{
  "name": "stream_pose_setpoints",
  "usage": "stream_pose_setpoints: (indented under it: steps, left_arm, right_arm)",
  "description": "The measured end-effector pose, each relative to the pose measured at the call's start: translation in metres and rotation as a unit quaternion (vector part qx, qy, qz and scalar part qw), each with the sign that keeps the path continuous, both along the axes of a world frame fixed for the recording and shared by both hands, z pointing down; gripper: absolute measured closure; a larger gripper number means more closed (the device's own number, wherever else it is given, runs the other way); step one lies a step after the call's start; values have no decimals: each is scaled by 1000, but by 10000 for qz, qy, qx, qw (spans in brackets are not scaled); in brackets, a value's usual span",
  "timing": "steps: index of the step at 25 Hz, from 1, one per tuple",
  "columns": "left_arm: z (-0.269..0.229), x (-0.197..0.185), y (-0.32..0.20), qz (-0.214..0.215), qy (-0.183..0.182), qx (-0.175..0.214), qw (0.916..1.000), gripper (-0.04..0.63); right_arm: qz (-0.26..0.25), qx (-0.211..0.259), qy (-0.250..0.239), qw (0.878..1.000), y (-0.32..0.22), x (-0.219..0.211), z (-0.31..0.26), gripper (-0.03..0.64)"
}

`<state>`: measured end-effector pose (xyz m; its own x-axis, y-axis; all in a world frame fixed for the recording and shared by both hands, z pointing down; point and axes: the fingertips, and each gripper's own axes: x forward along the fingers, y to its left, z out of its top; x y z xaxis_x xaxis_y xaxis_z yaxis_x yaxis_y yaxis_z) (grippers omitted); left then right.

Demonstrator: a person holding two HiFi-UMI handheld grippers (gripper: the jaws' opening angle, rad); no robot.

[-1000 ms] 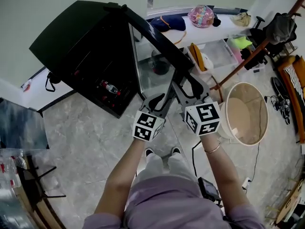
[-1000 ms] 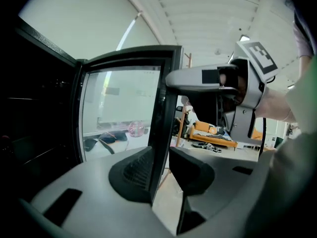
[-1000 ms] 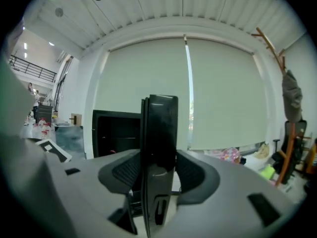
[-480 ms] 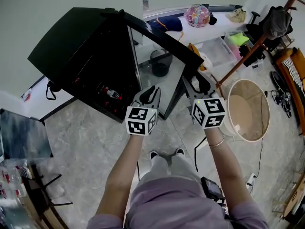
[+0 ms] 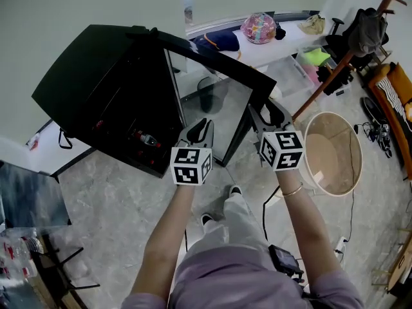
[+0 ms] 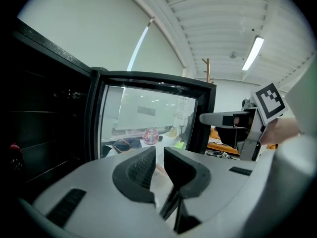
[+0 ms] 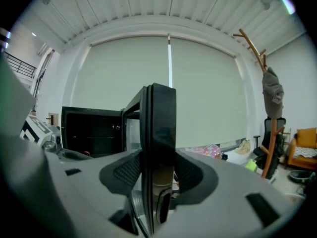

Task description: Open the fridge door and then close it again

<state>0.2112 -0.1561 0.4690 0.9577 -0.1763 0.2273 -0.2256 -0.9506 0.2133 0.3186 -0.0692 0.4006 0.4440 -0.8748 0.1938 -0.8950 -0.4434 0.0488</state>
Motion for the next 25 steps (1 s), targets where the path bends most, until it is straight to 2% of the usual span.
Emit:
stream_pose_setpoints:
  steps: [6, 12, 25]
  left_arm:
    - [-3, 27, -8, -125, -16, 88, 9999, 552]
    - [-5, 59, -21, -302, -55, 155, 9994, 552]
    - [3, 116, -53, -863, -127, -85, 9962, 552]
  right_arm:
    - [3, 155, -114, 9998, -5, 24, 5, 408]
    - [-201, 214, -98, 9995, -10, 54, 6, 408]
    - [-598, 329, -193, 9975, -38, 130, 6, 403]
